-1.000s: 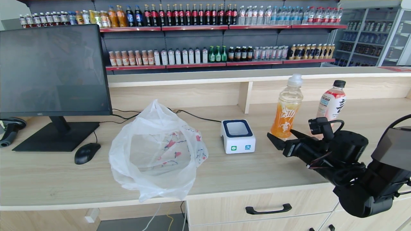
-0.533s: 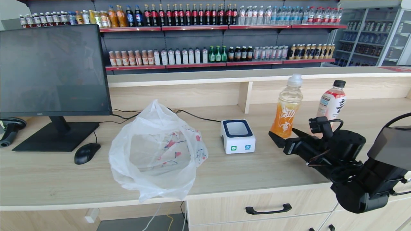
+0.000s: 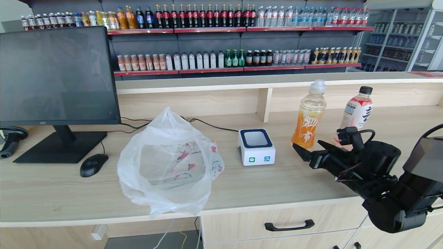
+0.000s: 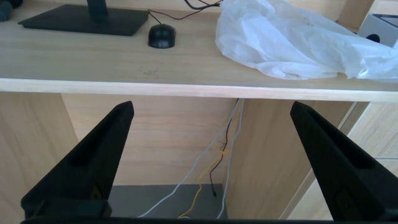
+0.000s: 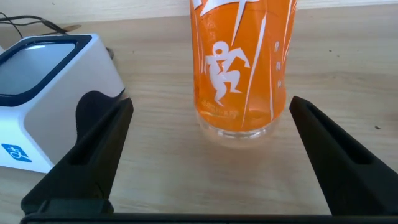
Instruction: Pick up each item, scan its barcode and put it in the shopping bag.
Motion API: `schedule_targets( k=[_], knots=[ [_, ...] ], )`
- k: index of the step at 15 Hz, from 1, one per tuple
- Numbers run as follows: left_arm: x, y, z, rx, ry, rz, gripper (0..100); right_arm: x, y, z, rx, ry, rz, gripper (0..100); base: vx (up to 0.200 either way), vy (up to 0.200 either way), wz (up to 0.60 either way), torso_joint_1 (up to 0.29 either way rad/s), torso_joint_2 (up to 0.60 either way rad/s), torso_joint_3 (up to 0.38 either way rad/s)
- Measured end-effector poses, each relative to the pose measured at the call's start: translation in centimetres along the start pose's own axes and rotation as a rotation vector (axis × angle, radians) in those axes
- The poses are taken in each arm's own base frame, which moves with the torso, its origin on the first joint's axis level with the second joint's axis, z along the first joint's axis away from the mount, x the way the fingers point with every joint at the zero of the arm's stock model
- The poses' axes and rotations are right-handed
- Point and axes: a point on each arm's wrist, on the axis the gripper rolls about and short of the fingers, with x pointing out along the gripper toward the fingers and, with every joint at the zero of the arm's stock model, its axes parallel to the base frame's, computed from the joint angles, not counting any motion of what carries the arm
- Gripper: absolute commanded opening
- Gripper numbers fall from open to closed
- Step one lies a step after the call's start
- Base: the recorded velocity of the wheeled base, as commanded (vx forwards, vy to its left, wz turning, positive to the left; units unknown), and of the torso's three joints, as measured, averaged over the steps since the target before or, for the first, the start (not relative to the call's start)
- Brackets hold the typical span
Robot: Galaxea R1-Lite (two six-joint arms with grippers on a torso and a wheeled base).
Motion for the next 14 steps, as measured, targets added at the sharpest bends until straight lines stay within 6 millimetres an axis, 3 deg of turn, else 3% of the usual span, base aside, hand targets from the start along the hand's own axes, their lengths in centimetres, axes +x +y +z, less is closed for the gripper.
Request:
schedule_targets(
  k=[5, 14],
  knots=[
    [0.0, 0.0, 0.0, 0.0, 0.0, 0.0, 100, -0.9, 0.7, 1.0, -0.011, -0.014, 0.017, 100, 0.0, 0.0, 0.0, 0.0, 0.0, 0.0],
    [0.0, 0.0, 0.0, 0.0, 0.0, 0.0, 100, 0.3, 1.1, 1.1, -0.031, -0.041, 0.048, 100, 0.0, 0.0, 0.0, 0.0, 0.0, 0.0]
  ],
)
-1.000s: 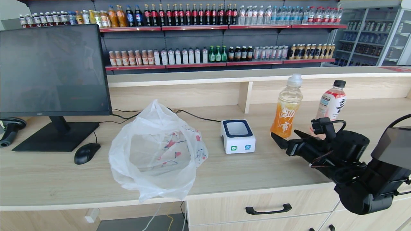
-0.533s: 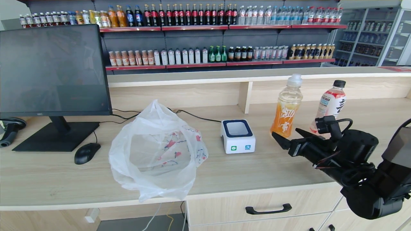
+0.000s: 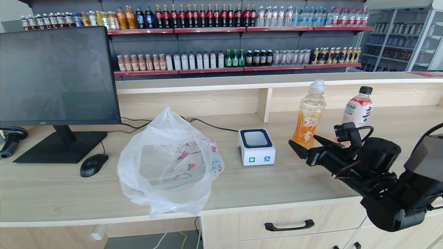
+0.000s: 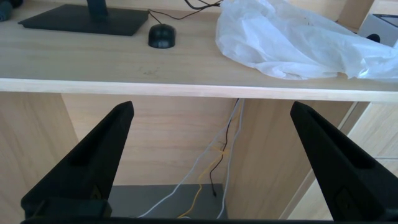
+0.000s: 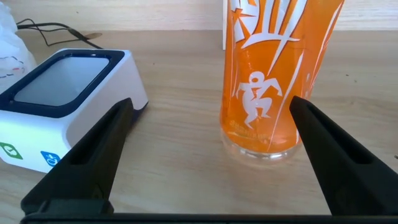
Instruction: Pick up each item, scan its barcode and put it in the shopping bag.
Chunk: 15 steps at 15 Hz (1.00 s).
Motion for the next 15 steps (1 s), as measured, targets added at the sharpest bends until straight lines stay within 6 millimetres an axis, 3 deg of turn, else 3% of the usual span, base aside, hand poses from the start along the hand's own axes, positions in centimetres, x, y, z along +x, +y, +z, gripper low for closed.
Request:
schedule_targets(
  k=[15],
  knots=[
    [0.0, 0.0, 0.0, 0.0, 0.0, 0.0, 100, 1.1, -0.9, -0.6, 0.005, -0.007, -0.017, 100, 0.0, 0.0, 0.0, 0.0, 0.0, 0.0]
  ],
)
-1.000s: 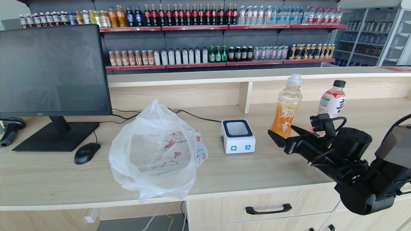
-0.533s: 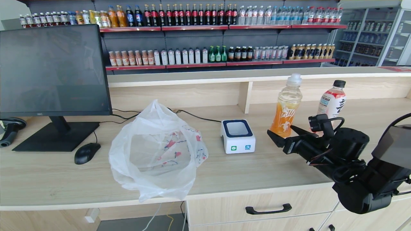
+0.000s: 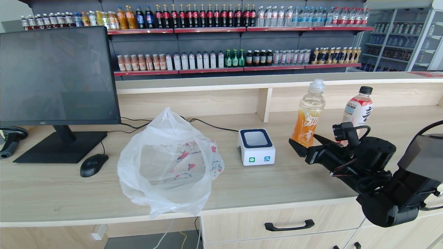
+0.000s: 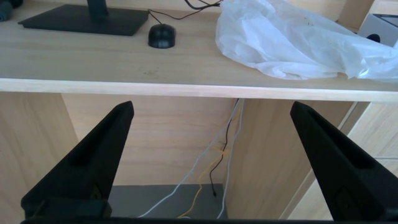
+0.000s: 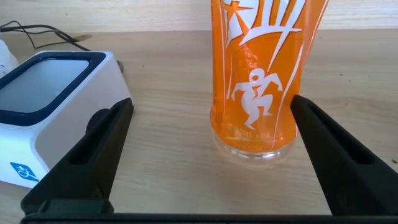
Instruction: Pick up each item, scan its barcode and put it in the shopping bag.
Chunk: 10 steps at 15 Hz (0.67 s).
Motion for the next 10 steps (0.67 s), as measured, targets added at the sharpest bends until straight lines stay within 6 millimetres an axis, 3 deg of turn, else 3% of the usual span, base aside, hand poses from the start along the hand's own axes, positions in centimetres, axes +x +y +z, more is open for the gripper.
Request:
schedule_targets(
  k=[10],
  knots=[
    [0.0, 0.0, 0.0, 0.0, 0.0, 0.0, 100, 1.4, -0.2, -0.8, -0.001, -0.009, 0.004, 100, 0.0, 0.0, 0.0, 0.0, 0.0, 0.0]
  ],
)
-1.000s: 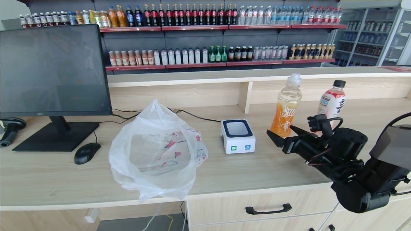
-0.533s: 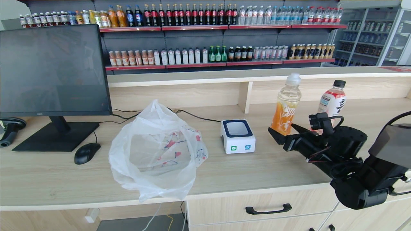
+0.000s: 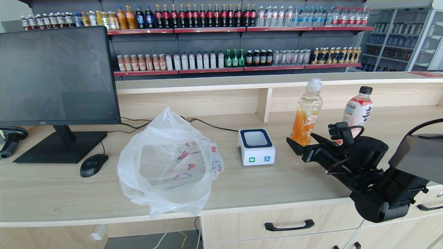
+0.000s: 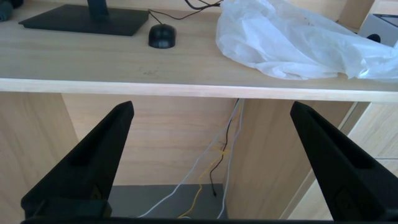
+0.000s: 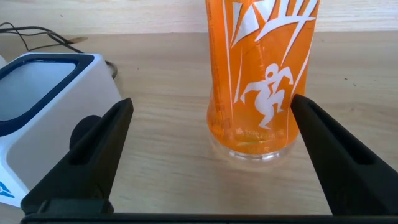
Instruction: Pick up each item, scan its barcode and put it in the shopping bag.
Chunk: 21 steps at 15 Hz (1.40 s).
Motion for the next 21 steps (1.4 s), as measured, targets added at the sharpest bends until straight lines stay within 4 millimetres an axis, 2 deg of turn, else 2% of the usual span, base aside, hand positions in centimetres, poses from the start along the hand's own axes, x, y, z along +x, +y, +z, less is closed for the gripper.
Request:
schedule_targets(
  k=[9, 21],
  knots=[
    [0.0, 0.0, 0.0, -0.001, 0.0, -0.001, 100, 1.1, -0.2, -0.4, 0.006, -0.016, 0.001, 100, 0.0, 0.0, 0.0, 0.0, 0.0, 0.0],
    [0.0, 0.0, 0.0, -0.001, 0.0, 0.0, 100, 1.2, -0.2, -0.1, 0.003, -0.028, 0.002, 100, 0.0, 0.0, 0.0, 0.0, 0.0, 0.0]
  ],
)
